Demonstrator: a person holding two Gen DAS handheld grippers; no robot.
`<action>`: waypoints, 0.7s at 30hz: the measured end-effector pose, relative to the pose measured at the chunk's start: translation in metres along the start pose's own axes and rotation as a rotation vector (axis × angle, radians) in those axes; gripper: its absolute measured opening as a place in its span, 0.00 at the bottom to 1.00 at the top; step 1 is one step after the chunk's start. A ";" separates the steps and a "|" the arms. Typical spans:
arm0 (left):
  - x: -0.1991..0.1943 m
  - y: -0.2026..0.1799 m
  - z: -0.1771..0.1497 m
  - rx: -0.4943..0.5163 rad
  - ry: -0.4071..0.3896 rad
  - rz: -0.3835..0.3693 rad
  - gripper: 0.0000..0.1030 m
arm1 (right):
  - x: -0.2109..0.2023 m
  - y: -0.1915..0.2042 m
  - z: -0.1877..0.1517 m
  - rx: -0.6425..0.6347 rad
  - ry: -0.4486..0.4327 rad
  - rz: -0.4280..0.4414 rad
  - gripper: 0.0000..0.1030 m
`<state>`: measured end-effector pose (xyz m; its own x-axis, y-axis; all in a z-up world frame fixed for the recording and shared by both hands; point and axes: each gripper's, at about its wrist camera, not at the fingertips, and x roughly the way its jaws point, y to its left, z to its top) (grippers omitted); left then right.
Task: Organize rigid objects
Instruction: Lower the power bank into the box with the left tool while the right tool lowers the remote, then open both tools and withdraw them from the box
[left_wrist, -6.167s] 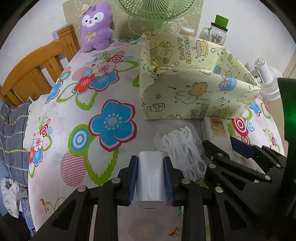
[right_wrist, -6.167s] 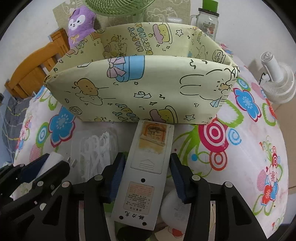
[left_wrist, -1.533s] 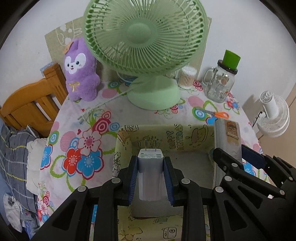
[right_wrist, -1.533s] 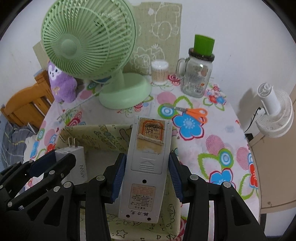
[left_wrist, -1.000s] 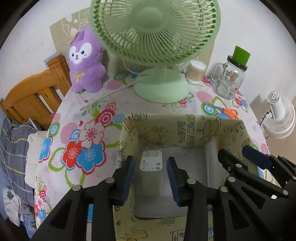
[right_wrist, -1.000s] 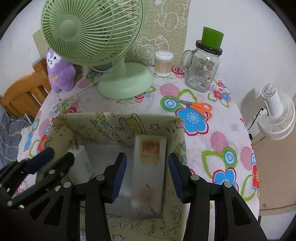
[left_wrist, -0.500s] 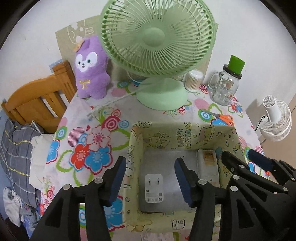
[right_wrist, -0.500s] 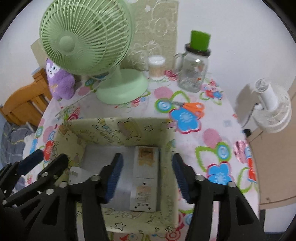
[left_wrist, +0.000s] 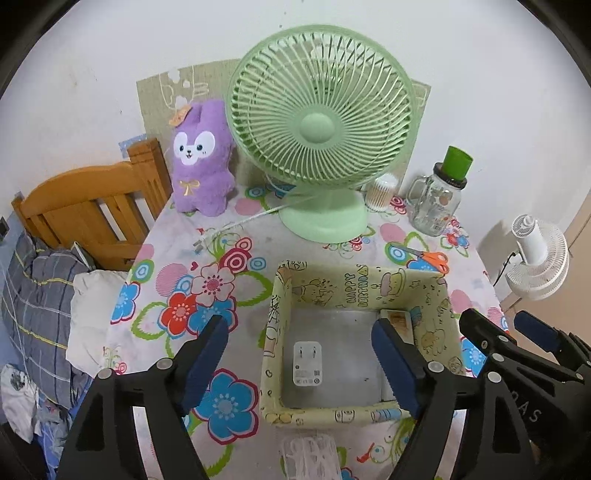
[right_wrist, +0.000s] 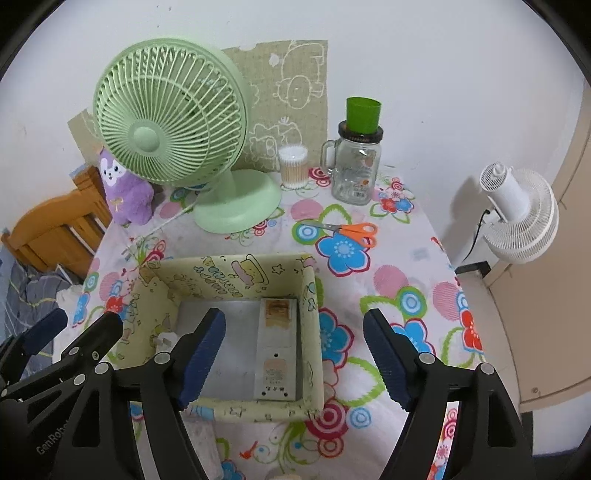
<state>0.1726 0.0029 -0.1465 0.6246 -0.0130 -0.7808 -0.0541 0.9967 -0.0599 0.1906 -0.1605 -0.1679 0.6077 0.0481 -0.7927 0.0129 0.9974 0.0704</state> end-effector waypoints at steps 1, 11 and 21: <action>-0.004 0.000 -0.001 0.001 -0.006 -0.001 0.82 | -0.005 -0.002 -0.001 0.007 -0.004 0.007 0.78; -0.045 0.003 -0.012 0.026 -0.052 0.010 0.92 | -0.048 -0.007 -0.014 0.022 -0.062 0.029 0.88; -0.077 -0.003 -0.026 0.067 -0.063 -0.007 0.95 | -0.084 -0.014 -0.028 0.012 -0.101 0.016 0.92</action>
<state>0.1047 -0.0011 -0.1024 0.6730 -0.0166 -0.7395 0.0011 0.9998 -0.0214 0.1173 -0.1770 -0.1192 0.6852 0.0573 -0.7261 0.0122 0.9959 0.0901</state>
